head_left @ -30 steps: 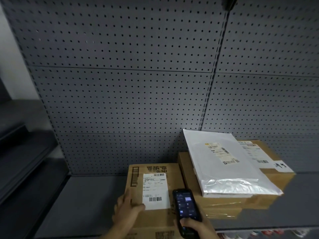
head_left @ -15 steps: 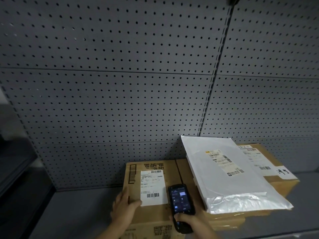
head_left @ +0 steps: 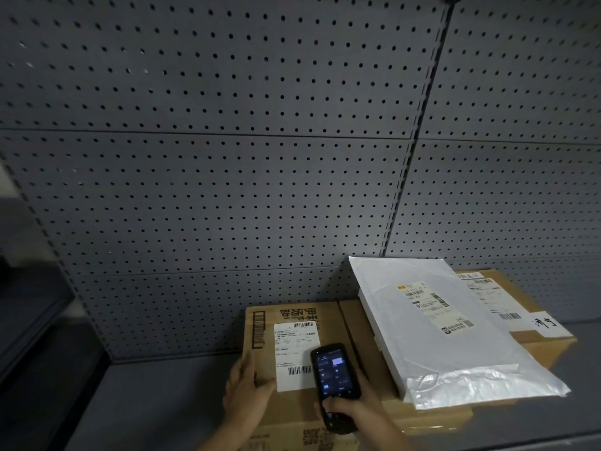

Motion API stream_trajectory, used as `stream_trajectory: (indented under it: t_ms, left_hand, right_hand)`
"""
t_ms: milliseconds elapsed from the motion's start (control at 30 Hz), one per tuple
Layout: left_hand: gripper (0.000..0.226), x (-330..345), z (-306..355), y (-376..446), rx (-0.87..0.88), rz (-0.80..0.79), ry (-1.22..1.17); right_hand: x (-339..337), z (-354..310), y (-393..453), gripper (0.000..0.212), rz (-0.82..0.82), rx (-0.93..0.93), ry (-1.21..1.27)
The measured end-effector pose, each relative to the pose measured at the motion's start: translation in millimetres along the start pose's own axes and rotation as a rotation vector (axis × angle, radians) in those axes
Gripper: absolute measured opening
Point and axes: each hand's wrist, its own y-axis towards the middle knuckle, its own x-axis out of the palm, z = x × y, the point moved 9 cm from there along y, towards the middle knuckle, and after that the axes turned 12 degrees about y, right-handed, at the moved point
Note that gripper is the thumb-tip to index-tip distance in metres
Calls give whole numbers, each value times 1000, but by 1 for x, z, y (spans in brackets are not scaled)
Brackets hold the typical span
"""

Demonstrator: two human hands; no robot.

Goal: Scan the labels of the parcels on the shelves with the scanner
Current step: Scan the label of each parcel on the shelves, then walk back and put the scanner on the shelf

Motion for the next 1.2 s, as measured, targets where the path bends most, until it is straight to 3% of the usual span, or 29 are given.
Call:
stream_trajectory:
  t_ms: [133, 333, 533, 733, 933, 1200]
  left_hand:
    - [86, -5, 2, -2, 26, -19, 93]
    - [70, -42, 18, -11, 103, 66, 211]
    - [58, -91, 73, -32, 372, 98, 50]
    - [66, -121, 133, -48, 560, 37, 15]
    - [60, -116, 221, -75, 791, 52, 91]
    - [57, -22, 338, -143, 1089, -116, 91]
  right_hand:
    - [12, 2, 2, 115, -10, 23, 66]
    - [34, -21, -9, 115, -55, 16, 115]
    - [61, -78, -33, 96, -75, -118, 74]
    - [68, -148, -75, 72, -109, -345, 29]
    - [17, -199, -114, 59, -25, -461, 175]
    - [-120, -217, -193, 59, 251, -599, 347]
